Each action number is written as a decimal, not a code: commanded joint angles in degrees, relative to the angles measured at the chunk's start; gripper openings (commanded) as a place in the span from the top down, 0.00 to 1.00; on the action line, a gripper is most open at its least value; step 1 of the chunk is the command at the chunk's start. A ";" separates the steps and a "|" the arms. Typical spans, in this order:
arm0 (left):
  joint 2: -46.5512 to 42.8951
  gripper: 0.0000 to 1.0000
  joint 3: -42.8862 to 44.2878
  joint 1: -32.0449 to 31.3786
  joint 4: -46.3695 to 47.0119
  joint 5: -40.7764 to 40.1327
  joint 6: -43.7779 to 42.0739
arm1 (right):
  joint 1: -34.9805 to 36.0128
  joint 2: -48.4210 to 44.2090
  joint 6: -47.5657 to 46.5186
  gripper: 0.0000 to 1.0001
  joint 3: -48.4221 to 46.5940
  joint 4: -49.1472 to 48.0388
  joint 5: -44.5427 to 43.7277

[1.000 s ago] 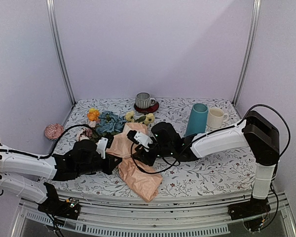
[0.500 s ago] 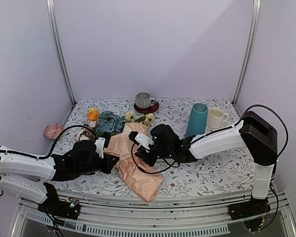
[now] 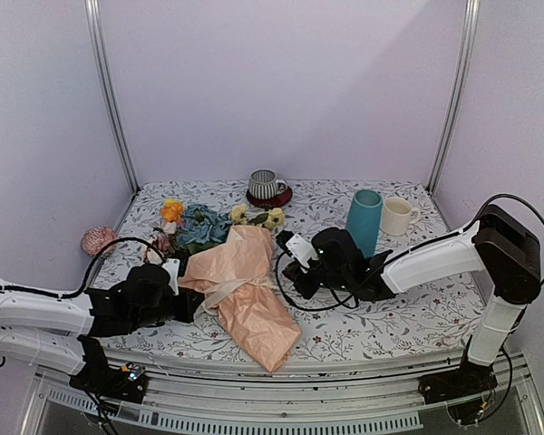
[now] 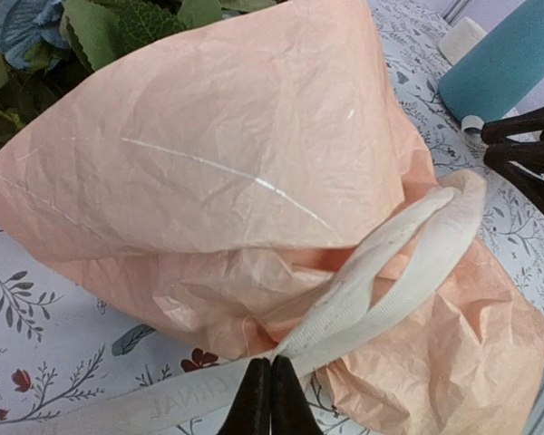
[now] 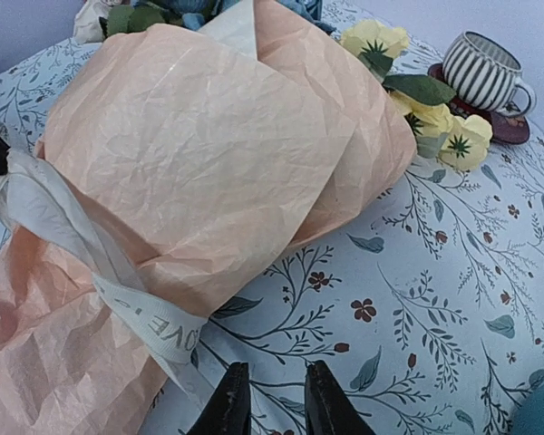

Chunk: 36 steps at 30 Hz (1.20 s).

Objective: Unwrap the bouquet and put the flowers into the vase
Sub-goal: Untie the half-tied ribbon from the folded wrapping paper.

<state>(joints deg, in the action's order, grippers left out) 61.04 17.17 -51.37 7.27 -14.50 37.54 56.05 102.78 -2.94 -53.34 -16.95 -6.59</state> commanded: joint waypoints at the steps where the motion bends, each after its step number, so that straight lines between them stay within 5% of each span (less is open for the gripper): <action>1: -1.29 0.95 -0.55 0.57 0.34 1.77 -0.83 | -0.01 -2.41 -0.76 0.72 0.77 -2.30 6.77; 7: -1.77 0.65 0.87 0.55 3.90 7.82 -5.65 | 2.03 0.34 -5.68 0.54 -4.93 0.54 13.31; 15: 3.59 0.63 4.26 0.63 2.31 6.19 -7.06 | 4.77 7.23 -10.16 0.50 -13.38 5.99 8.91; 33: 8.06 1.00 7.27 0.75 2.05 4.58 -6.55 | 6.53 8.88 -15.78 0.68 -15.40 6.93 7.40; 36: 8.05 1.00 7.39 0.79 1.96 4.55 -6.45 | 6.89 9.34 -16.41 0.67 -15.47 6.93 6.91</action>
<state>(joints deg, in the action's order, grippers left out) 69.60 23.31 -51.09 9.08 -9.50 31.35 62.02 110.67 -17.78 -67.35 -10.31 1.69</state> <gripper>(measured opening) 0.007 0.324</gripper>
